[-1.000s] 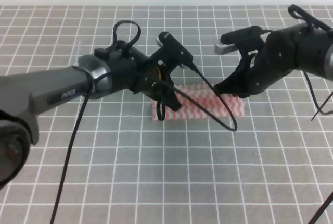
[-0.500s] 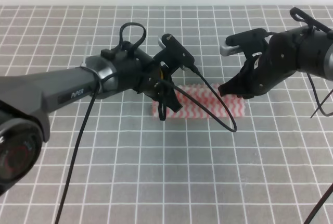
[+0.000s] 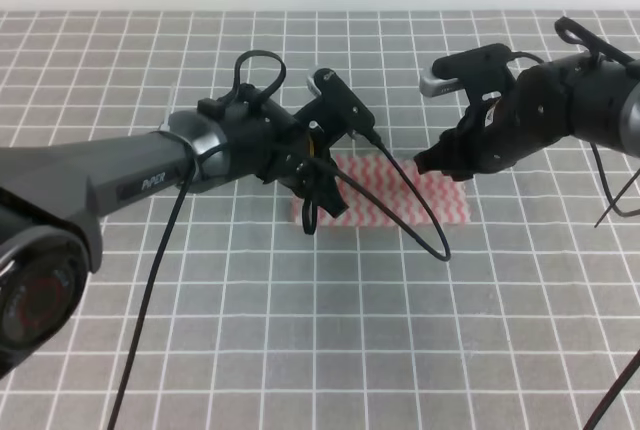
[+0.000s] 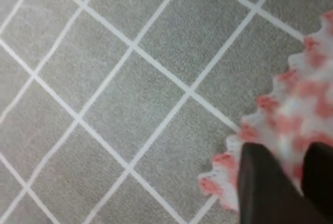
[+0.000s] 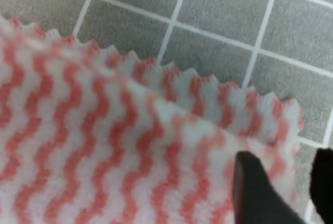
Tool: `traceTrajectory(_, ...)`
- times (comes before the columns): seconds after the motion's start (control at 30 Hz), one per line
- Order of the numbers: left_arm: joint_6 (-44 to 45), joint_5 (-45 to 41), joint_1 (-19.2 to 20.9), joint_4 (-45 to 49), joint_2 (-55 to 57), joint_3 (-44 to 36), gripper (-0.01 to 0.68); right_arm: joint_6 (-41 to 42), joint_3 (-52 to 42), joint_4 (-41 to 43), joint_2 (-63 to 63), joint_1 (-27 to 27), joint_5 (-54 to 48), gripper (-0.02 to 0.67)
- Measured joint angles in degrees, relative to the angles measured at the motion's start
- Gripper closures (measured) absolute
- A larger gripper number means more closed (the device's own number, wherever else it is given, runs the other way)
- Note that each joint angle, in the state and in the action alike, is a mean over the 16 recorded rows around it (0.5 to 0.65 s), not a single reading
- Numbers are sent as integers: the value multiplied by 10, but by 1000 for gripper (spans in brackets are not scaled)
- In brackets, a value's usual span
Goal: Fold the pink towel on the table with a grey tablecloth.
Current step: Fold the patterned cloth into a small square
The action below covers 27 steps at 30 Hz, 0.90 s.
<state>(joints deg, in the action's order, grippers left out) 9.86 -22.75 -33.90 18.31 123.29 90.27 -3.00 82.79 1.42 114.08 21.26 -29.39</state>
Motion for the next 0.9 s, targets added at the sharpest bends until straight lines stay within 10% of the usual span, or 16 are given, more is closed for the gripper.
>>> traceTrajectory(0.4, -152, 2, 19, 122, -7, 0, 377, -16, 0, -5, -3, -11, -32, 377)
traceTrajectory(0.9, -125, -59, 7, -30, -49, 0, 629, -29, 0, -60, -3, -19, -76, 350)
